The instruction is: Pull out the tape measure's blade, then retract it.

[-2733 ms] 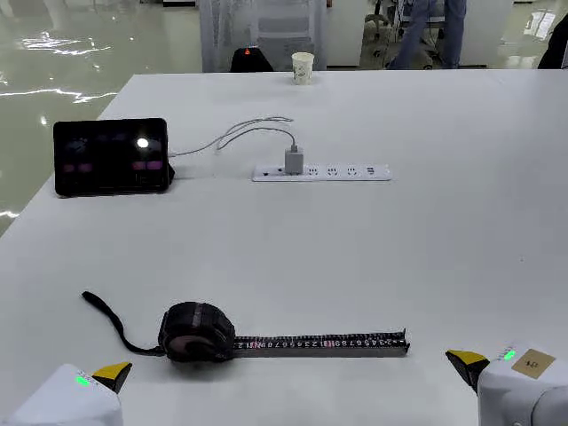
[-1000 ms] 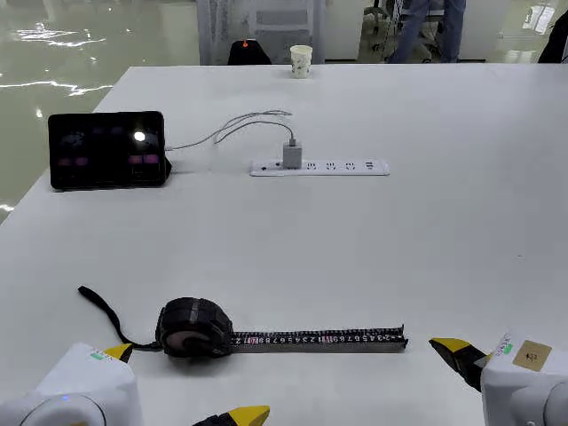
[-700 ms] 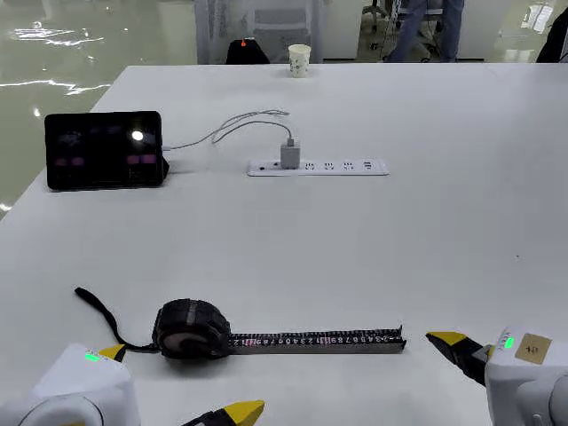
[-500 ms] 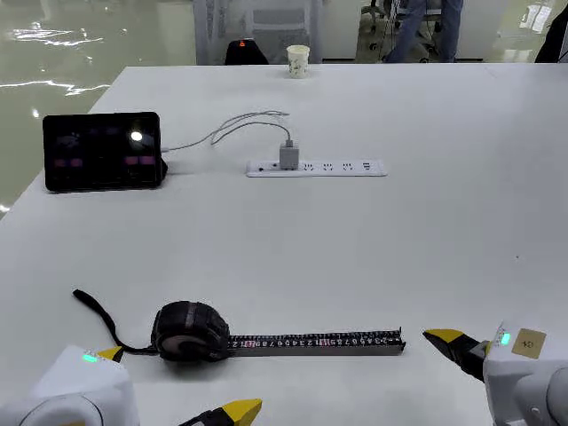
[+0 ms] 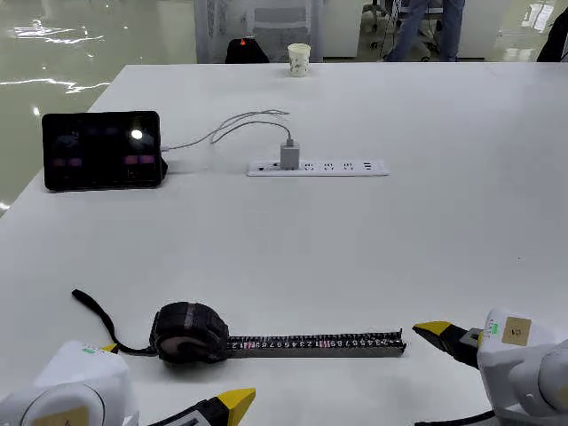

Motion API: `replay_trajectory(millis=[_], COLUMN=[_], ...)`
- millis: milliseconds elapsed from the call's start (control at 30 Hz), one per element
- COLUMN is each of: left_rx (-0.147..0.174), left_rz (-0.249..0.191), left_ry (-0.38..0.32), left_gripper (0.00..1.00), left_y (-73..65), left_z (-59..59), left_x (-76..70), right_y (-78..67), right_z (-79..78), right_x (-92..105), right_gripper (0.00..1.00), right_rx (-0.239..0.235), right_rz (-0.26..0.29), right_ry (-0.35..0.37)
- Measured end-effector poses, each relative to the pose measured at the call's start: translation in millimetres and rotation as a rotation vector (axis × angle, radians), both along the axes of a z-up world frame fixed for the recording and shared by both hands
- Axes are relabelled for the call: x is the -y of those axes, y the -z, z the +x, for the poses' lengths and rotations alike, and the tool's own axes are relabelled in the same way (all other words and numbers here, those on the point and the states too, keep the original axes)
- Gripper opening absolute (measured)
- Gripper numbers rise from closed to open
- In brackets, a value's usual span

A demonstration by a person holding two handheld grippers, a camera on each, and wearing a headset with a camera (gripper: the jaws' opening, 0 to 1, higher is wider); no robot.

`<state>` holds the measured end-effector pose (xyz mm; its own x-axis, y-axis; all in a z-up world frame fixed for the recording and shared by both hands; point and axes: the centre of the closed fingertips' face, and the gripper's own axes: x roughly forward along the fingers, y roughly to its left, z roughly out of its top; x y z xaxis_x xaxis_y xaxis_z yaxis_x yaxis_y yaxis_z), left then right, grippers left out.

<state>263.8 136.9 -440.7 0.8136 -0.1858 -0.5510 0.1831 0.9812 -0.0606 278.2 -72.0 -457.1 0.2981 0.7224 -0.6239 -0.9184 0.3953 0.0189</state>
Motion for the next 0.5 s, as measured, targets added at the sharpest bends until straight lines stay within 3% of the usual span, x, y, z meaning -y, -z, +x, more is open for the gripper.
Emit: replay_trajectory(millis=[500], left_rx=[-0.004], left_rz=[0.002], left_ry=[-0.014], left_gripper=[0.99], left_y=[7.7], left_z=[7.8], left_x=[-2.2], right_y=[12.2], right_z=[16.8], right_x=[7.0], right_gripper=[0.71], right_rx=[0.013], right_rz=[-0.052], right_ry=[-0.089])
